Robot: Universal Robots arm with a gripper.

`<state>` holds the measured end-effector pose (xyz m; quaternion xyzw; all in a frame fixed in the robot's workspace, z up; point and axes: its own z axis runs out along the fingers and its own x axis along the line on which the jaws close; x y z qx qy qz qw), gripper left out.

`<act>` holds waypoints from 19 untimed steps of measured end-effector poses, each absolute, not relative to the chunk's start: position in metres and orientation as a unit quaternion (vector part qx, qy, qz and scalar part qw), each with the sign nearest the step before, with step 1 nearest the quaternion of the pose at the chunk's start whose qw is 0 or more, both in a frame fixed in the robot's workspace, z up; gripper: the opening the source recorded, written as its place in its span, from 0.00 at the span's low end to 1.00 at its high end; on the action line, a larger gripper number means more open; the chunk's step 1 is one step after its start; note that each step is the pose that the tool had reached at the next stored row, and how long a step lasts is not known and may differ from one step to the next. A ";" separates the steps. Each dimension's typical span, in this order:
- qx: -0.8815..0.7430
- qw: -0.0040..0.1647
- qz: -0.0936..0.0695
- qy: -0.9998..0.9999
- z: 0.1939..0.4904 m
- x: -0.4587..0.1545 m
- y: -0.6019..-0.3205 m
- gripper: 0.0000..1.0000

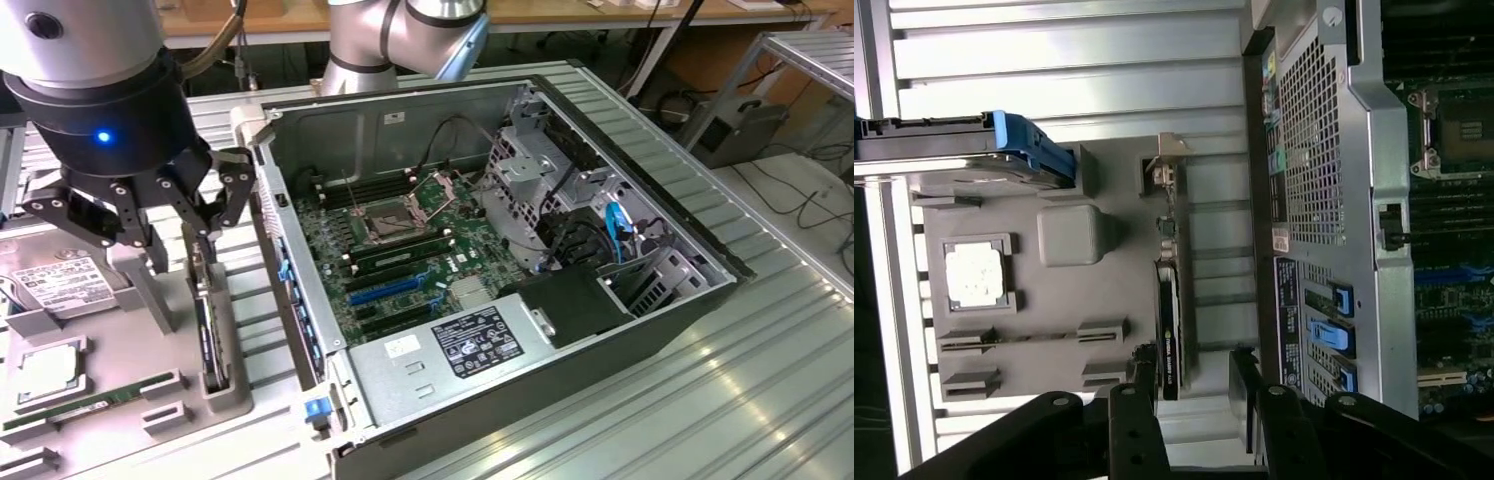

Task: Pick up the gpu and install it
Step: 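Pick up the gpu and move the gpu toward the slot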

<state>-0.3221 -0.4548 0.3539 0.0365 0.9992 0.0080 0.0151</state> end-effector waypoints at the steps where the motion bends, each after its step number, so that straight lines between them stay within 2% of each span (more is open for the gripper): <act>1: 0.036 0.015 0.008 0.999 0.352 -0.322 -0.455 0.42; 19: 0.038 0.015 0.008 0.999 0.315 -0.326 -0.455 0.42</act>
